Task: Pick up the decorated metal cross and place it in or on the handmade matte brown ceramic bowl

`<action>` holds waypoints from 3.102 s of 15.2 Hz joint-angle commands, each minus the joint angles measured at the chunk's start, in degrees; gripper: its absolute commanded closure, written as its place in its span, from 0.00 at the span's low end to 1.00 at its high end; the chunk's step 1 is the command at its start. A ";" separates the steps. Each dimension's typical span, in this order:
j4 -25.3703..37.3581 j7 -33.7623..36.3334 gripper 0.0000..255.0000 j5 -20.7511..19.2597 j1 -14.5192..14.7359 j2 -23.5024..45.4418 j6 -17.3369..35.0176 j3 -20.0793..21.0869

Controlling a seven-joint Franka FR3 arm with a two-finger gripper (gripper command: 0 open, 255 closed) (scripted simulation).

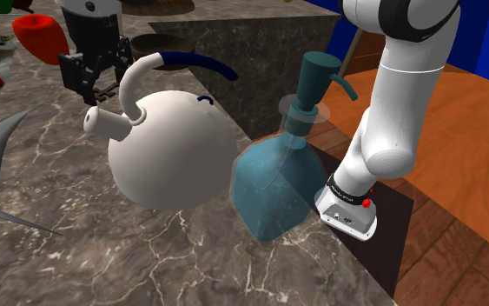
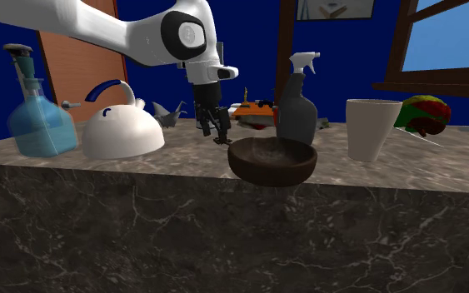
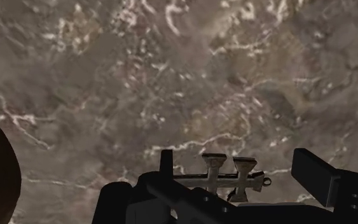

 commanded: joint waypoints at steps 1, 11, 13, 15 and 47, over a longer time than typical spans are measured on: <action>-0.10 0.00 0.00 0.01 -0.01 -0.03 0.08 0.00; -0.08 0.01 1.00 0.00 -0.01 -0.02 0.08 0.00; -0.10 0.00 1.00 0.01 -0.01 -0.03 0.08 0.00; 1.63 -0.07 1.00 -0.01 0.13 0.11 -1.52 0.04; 15.84 -13.40 1.00 4.01 -8.45 -3.16 -18.15 -3.04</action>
